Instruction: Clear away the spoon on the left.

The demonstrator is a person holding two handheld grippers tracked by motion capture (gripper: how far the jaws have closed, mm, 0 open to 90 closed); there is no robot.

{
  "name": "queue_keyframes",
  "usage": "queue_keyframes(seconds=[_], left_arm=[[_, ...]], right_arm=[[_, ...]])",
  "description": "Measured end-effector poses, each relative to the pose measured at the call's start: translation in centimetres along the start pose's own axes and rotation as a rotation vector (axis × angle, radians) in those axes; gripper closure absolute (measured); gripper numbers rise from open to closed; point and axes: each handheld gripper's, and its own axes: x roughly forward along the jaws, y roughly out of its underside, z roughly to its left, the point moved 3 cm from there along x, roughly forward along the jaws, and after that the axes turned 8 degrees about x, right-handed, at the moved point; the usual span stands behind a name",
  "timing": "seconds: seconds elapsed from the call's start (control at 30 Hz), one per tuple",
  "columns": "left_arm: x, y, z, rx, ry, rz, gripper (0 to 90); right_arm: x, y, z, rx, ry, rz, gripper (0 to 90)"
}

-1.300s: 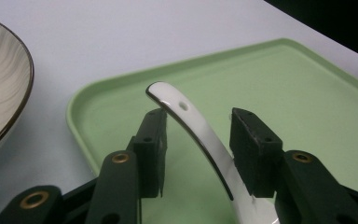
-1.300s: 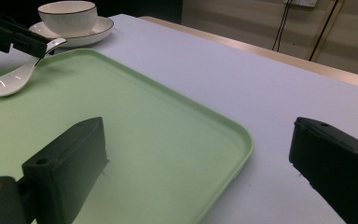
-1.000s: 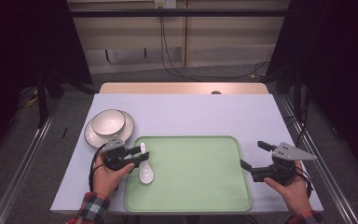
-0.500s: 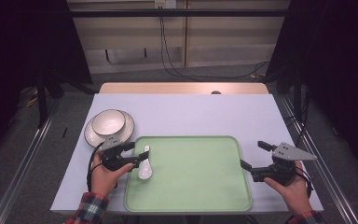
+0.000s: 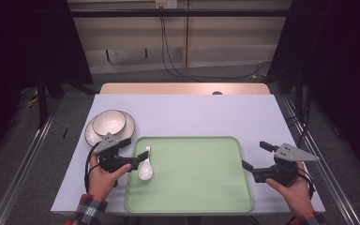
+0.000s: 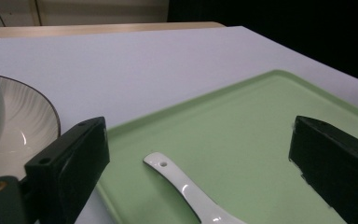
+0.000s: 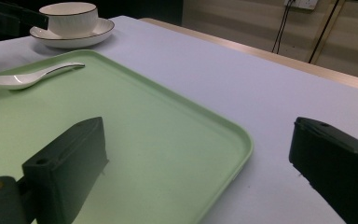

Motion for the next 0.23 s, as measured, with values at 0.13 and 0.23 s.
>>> queue_keyframes(seconds=[0.13,0.23], left_arm=[[-0.23,0.11,-0.1,0.0,0.031,-0.014,0.1],[-0.4,0.16,0.03,-0.02,0.031,-0.026,0.0]], right_arm=[[0.01,0.01,0.0,0.0,0.005,0.002,3.4],[0.02,0.02,-0.03,0.001,0.003,0.004,3.4]])
